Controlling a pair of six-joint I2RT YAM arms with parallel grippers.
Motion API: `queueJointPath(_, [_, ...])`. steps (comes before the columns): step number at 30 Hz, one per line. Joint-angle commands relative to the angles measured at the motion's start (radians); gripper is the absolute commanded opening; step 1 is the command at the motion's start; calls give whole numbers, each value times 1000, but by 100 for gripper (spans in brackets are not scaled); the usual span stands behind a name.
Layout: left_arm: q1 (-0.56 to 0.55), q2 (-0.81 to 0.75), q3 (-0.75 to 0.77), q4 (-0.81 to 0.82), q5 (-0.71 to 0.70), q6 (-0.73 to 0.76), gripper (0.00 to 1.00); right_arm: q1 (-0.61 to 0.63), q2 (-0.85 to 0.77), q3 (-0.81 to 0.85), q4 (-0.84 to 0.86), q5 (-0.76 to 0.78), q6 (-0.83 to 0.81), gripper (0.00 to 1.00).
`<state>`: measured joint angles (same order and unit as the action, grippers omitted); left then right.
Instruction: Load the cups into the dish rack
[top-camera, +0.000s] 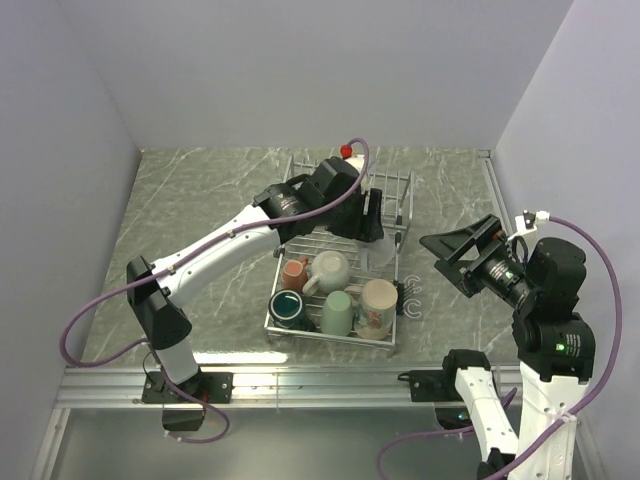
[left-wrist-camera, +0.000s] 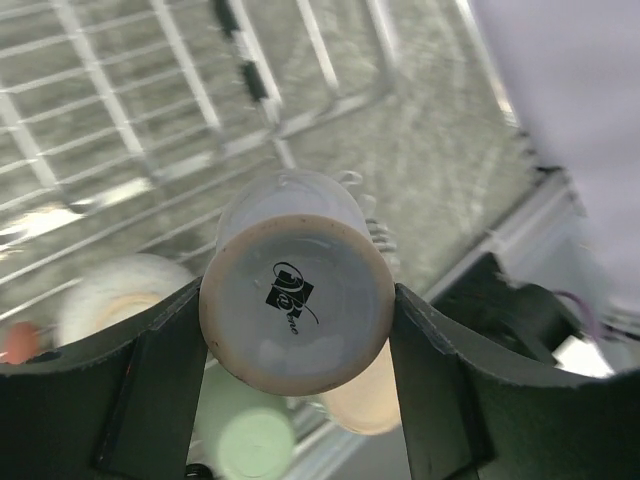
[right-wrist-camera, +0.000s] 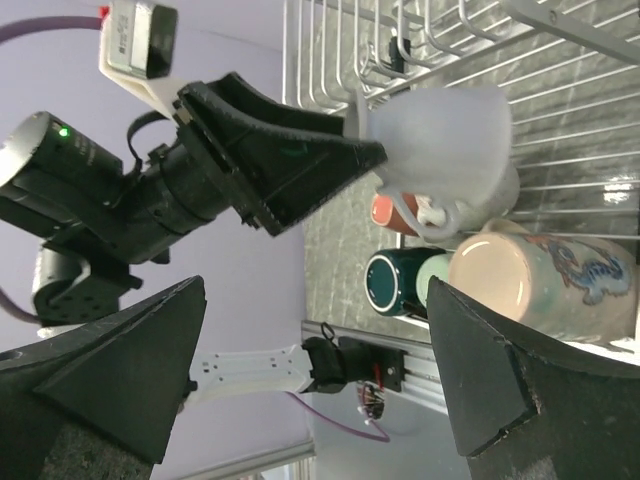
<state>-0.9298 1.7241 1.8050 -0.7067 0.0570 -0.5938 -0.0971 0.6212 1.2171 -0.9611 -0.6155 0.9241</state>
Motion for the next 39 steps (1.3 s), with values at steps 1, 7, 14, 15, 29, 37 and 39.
queueJointPath(1, [-3,-15,88,3,-181,80,0,2,-9,9,-34,20,-45,98])
queueJointPath(7, [-52,46,134,-34,-261,199,0,0,-28,-24,-28,14,-30,97])
queueJointPath(14, [-83,26,94,19,-208,252,0,2,-40,-62,-8,5,-2,96])
queueJointPath(15, [-86,11,73,29,-195,253,0,2,-40,-64,-8,7,-4,96])
queueJointPath(29, [-118,65,1,102,-217,276,0,-1,-63,-103,-11,2,19,96])
queueJointPath(37, [-119,86,-88,168,-197,282,0,0,-60,-91,-45,7,7,96])
queueJointPath(39, [-121,86,-128,191,-201,278,0,2,-60,-90,-50,8,2,95])
